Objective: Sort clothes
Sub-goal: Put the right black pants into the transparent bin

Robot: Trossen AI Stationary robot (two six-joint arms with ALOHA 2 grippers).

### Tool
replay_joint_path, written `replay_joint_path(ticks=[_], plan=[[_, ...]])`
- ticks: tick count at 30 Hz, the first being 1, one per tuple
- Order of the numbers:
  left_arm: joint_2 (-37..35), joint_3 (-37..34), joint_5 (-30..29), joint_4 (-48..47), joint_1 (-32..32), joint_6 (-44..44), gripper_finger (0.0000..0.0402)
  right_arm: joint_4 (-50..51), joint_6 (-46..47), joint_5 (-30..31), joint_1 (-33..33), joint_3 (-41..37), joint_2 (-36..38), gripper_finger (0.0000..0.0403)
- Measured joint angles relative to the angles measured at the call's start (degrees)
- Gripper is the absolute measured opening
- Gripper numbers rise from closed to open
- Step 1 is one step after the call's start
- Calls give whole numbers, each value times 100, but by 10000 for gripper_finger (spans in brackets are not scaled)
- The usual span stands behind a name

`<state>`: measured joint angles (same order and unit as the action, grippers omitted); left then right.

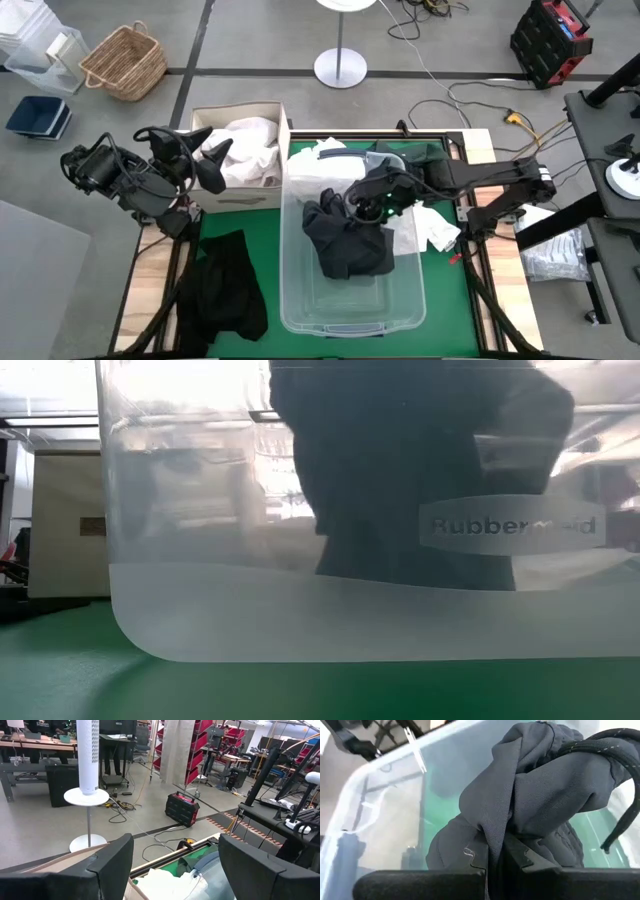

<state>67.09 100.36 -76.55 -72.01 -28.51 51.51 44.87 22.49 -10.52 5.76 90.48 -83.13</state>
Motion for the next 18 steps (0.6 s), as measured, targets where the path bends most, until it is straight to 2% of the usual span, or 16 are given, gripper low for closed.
replay_joint_path(ticks=[7,18], plan=[[13,0,37,0,1,0,267,103,-189,-42,-7,0,-261,26],[13,0,37,-2,1,-25,267,-3,-244,3,-46,11,-249,145]])
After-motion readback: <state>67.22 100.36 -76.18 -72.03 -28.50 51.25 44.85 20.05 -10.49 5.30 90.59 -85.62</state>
